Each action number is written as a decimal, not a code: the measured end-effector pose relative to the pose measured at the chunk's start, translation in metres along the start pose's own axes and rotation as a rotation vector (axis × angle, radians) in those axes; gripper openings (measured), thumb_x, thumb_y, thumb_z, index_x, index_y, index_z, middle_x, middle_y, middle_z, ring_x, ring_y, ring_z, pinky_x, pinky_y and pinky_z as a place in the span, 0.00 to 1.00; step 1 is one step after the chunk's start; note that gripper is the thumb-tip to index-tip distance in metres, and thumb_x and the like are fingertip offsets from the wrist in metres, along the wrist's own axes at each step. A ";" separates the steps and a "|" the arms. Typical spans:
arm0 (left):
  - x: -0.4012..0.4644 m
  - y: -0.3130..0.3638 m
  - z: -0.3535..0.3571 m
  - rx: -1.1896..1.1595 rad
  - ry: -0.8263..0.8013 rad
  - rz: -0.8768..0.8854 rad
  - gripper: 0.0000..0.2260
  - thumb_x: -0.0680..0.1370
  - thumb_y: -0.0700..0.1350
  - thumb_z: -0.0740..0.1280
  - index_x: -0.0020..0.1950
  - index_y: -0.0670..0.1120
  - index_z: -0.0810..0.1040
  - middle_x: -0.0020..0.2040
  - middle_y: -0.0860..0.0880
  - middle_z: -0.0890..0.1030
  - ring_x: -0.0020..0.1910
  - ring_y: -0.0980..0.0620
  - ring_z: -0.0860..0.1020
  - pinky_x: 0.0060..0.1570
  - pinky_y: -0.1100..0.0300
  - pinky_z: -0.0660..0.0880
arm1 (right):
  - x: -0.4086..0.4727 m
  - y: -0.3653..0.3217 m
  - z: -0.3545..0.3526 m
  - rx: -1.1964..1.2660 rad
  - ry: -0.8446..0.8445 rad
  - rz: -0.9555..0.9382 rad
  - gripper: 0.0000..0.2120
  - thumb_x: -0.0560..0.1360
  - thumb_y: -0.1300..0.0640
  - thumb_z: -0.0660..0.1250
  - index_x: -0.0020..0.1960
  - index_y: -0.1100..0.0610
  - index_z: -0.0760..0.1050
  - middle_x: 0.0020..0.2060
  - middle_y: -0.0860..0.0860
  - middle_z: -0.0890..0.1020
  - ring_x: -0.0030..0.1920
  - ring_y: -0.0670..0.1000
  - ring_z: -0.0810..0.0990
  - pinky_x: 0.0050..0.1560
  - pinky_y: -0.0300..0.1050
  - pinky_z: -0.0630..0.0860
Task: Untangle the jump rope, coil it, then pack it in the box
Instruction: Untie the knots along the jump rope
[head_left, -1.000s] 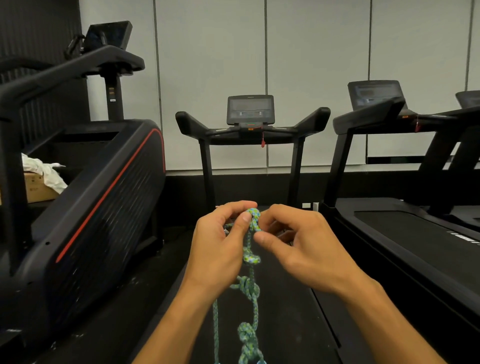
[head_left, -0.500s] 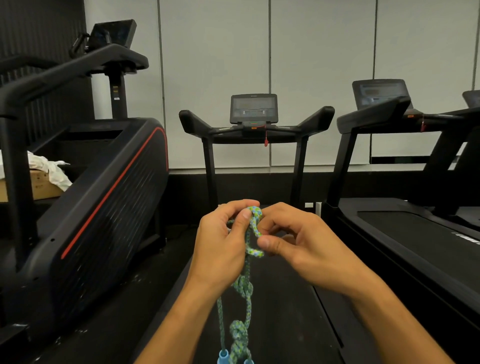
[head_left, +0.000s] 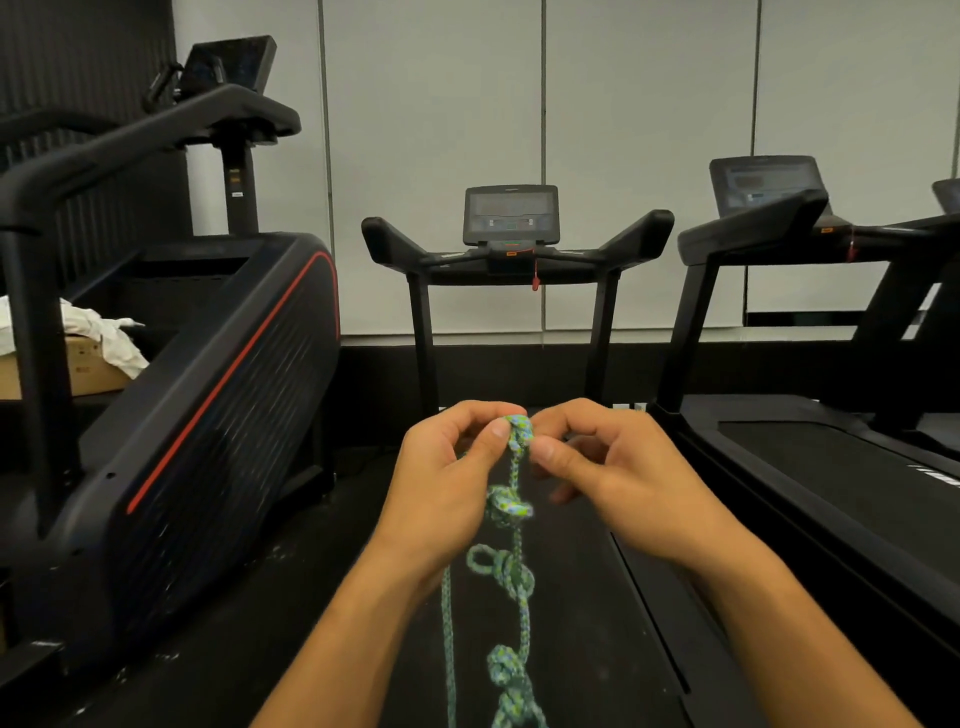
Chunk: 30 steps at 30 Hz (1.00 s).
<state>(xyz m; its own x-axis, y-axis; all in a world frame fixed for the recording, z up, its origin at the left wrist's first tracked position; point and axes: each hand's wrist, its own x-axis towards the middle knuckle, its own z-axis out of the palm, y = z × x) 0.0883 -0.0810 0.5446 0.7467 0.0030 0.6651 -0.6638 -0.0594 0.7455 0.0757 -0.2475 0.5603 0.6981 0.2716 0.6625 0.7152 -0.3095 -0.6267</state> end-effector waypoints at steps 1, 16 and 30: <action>0.000 0.001 -0.001 -0.009 0.007 -0.005 0.10 0.82 0.38 0.65 0.50 0.49 0.84 0.48 0.48 0.86 0.49 0.54 0.84 0.49 0.61 0.79 | -0.001 -0.001 -0.004 0.083 -0.034 0.009 0.05 0.78 0.60 0.69 0.44 0.59 0.81 0.51 0.52 0.82 0.48 0.60 0.83 0.44 0.49 0.83; -0.004 0.008 0.000 -0.027 -0.069 -0.004 0.09 0.82 0.40 0.64 0.49 0.50 0.83 0.45 0.42 0.85 0.44 0.53 0.84 0.46 0.63 0.79 | 0.002 0.003 -0.009 0.202 0.268 0.022 0.08 0.79 0.58 0.67 0.45 0.51 0.83 0.25 0.48 0.72 0.28 0.48 0.73 0.38 0.51 0.73; 0.001 0.003 -0.006 0.081 0.048 0.058 0.08 0.78 0.38 0.71 0.44 0.51 0.83 0.39 0.52 0.85 0.41 0.59 0.82 0.48 0.60 0.76 | 0.004 -0.001 -0.011 0.558 0.348 0.077 0.14 0.79 0.75 0.57 0.45 0.60 0.74 0.36 0.55 0.80 0.35 0.51 0.81 0.51 0.56 0.81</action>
<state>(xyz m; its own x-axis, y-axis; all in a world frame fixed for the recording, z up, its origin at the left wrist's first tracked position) 0.0861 -0.0750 0.5478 0.7029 0.0447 0.7098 -0.6989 -0.1416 0.7010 0.0771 -0.2561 0.5683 0.7626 -0.0720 0.6428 0.6400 0.2281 -0.7337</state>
